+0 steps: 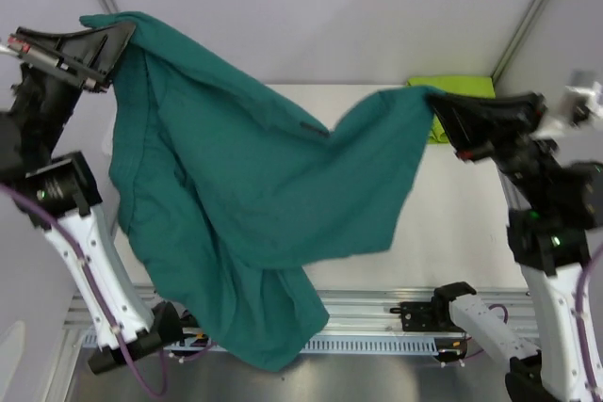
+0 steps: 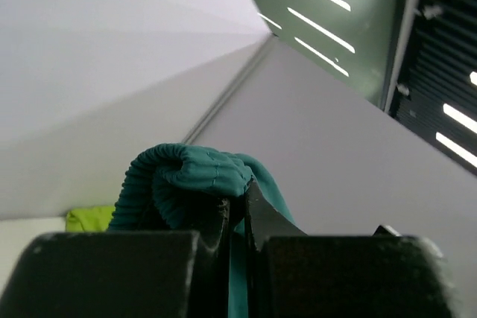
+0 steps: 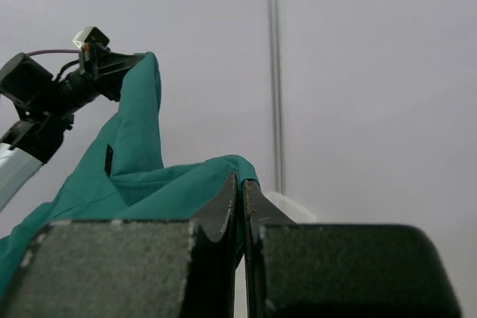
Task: Fold and stack the shorts
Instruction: Flatten the shorts out
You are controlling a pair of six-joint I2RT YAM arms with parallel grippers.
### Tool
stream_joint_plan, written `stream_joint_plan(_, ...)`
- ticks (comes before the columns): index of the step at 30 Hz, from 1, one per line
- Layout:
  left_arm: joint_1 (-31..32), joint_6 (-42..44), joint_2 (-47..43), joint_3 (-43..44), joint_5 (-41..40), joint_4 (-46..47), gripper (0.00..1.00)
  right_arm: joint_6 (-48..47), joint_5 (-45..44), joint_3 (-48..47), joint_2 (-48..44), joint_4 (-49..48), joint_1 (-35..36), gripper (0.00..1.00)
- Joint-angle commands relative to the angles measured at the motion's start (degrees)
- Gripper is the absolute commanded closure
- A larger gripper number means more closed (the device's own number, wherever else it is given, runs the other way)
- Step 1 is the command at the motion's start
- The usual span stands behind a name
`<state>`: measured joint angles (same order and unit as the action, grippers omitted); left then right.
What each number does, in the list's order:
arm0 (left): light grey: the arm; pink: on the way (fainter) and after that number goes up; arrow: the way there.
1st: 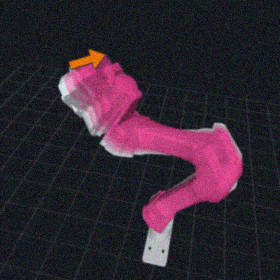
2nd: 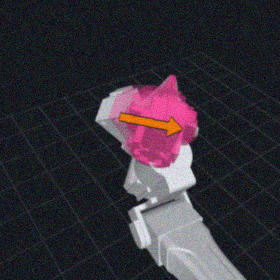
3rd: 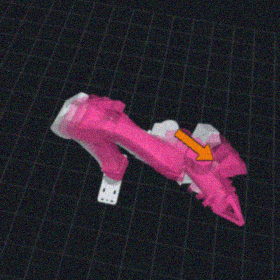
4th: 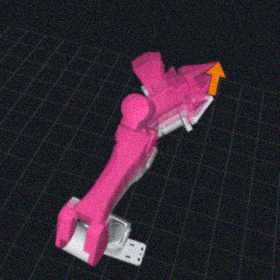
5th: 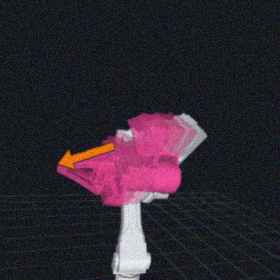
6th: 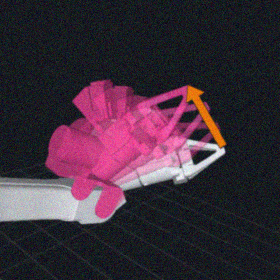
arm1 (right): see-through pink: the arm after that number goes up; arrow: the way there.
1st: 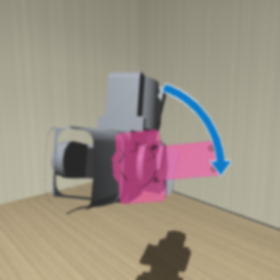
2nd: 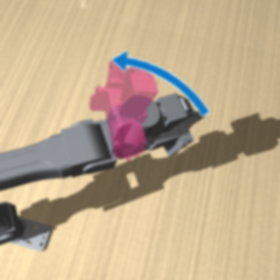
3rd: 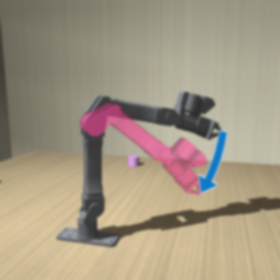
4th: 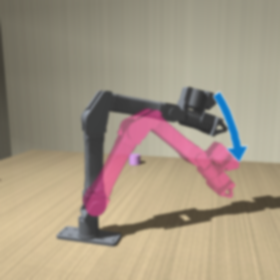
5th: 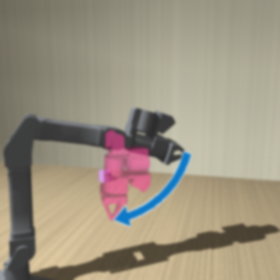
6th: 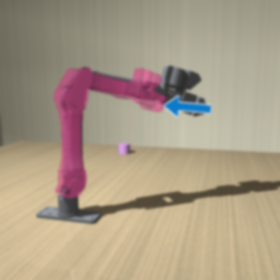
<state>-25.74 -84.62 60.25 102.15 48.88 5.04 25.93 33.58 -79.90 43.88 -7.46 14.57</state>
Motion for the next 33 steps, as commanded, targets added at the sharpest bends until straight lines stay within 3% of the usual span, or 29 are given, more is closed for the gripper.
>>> stream_joint_plan(1, 1.9, 2.79, 3.99, -4.76, -4.84, 1.55, 1.0, -0.19, -2.21, 1.41, 7.35, -2.72, -1.11, 1.0)
stream_joint_plan(5, 8.06, 7.0, 11.19, -5.56, -9.05, 2.6, 1.0, 8.06, 3.75, 1.06, 18.74, -15.34, -7.7, 1.0)
stream_joint_plan(8, 11.76, 9.9, 19.27, 0.47, -13.18, 1.3, 1.0, 16.22, 6.92, -2.61, 26.76, -23.18, -12.52, 1.0)
stream_joint_plan(10, 12.9, 10.96, 26.65, 7.34, -15.47, -1.25, 1.0, 19.93, 8.07, -10.6, 36.42, -25.66, -13.95, 1.0)
stream_joint_plan(12, 13.34, 9.74, 33.06, 20.56, -16.27, -2.05, 1.0, 26.77, 9.83, -17.71, 43.62, -30.4, -16.23, 1.0)
stream_joint_plan(13, 13.6, 8.69, 40.83, 25.07, -16.01, -3.62, 1.0, 29.06, 10.97, -26.54, 50.8, -31.72, -16.67, 1.0)
stream_joint_plan(15, 13.87, 3.87, 49.31, 43.75, -15.49, -3.46, 1.0, 35.48, 12.2, -37.73, 58.65, -32.96, -17.2, 1.0)
stream_joint_plan(16, 14.13, 1.67, 53.18, 47.75, -15.57, -2.67, 1.0, 36.81, 12.64, -49.62, 65.56, -32.27, -17.29, 1.0)
stream_joint_plan(18, 14.4, -2.74, 59.01, 51.23, -15.57, 1.97, 1.0, 39.7, 13.0, -60.15, 71.49, -28.93, -17.47, 1.0)
stream_joint_plan(19, 14.66, -2.57, 58.67, 49.31, -15.05, 3.21, 1.0, 40.42, 13.26, -67.25, 75.79, -27.79, -17.56, 1.0)
stream_joint_plan(20, 15.01, -0.48, 55.71, 43.63, -14.78, 6.09, 1.0, 41.38, 13.61, -68.28, 76.96, -28.3, -17.56, 1.0)
stream_joint_plan(22, 16.24, 1.73, 51.05, 30.44, -14.26, 10.84, 1.0, 46.03, 15.28, -63.83, 76.8, -34.34, -17.82, 1.0)
stream_joint_plan(24, 16.68, 2.62, 45.06, 12.54, -13.29, 20.91, 1.0, 48.15, 15.37, -46.47, 72.16, -44.89, -17.99, 1.0)
stream_joint_plan(25, 17.12, 1.4, 40.61, -4.59, -10.94, 31.68, 1.0, 48.94, 15.2, -21.34, 64.66, -57.36, -18.17, 1.0)
stream_joint_plan(26, 17.12, 1.39, 39.17, -9.03, -10.91, 35.18, 1.0, 48.95, 15.2, -21.09, 64.58, -57.49, -18.17, 1.0)
stream_joint_plan(29, 17.3, 1.65, 35.13, -26.85, -8.9, 43.54, 1.0, 49.21, 15.28, -0.79, 58.46, -67.31, -18.78, 1.0)
stream_joint_plan(33, 18.61, 5.77, 26.97, -44.64, -7.93, 49.54, 1.0, 49.65, 16.51, 18.69, 53.25, -75.75, -19.22, 1.0)
